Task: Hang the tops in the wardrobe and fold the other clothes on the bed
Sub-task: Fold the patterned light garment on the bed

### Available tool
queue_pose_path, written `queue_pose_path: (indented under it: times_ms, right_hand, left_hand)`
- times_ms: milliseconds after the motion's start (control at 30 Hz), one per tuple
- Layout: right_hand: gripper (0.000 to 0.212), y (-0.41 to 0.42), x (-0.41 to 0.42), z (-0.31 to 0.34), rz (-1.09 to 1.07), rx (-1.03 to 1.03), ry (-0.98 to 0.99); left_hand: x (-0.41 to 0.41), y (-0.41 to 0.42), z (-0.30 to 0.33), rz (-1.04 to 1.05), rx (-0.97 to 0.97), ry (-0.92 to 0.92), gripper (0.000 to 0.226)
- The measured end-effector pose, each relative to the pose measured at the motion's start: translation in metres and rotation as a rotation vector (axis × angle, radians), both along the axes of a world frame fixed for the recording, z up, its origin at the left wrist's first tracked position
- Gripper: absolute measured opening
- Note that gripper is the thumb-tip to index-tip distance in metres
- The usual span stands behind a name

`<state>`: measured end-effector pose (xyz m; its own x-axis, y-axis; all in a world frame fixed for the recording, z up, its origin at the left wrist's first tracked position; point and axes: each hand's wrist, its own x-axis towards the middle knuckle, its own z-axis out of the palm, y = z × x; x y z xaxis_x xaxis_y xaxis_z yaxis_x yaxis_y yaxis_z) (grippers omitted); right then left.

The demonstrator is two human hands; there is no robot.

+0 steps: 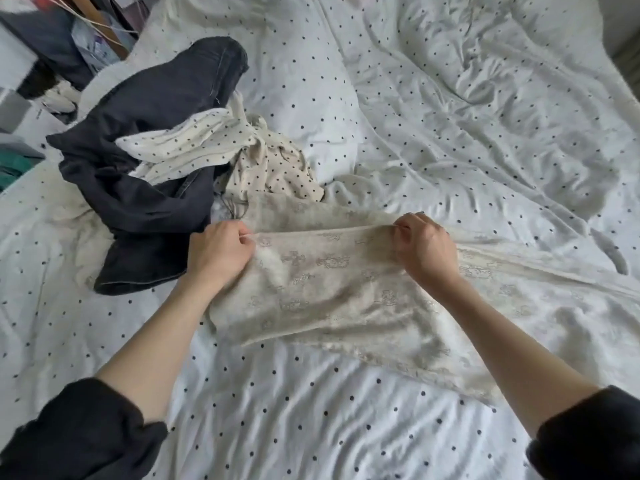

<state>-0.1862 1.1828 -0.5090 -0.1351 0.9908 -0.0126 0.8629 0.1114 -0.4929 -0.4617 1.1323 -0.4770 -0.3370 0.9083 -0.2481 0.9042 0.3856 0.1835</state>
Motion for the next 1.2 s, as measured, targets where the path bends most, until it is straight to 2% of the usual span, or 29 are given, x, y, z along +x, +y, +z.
queue_pose_path:
  times_ms: [200,467,600,767,1033,1200]
  right_hand:
    - [0.02,0.025,-0.001,-0.014,-0.056,-0.023,-0.071]
    - [0.023,0.034,0.0,-0.031,-0.087,0.012,-0.122]
    - [0.022,0.028,0.001,-0.032,-0.086,0.117,-0.057]
    - [0.024,0.031,0.008,-0.035,-0.065,0.161,-0.102]
    - [0.042,0.056,0.015,-0.033,-0.029,0.059,-0.198]
    - [0.04,0.048,0.01,-0.026,-0.096,0.038,-0.26]
  left_hand:
    - [-0.02,0.063,-0.01,-0.065,0.135,-0.028,0.017]
    - [-0.015,0.104,-0.049,-0.202,0.256,0.051,0.019]
    - [-0.023,0.095,-0.064,-0.167,0.255,0.031,0.019]
    - [-0.036,0.085,-0.074,-0.145,0.258,0.043,0.012]
    - [-0.028,0.057,-0.068,-0.077,0.208,0.052,0.04]
    - [-0.025,0.018,-0.07,-0.044,0.214,0.048,0.047]
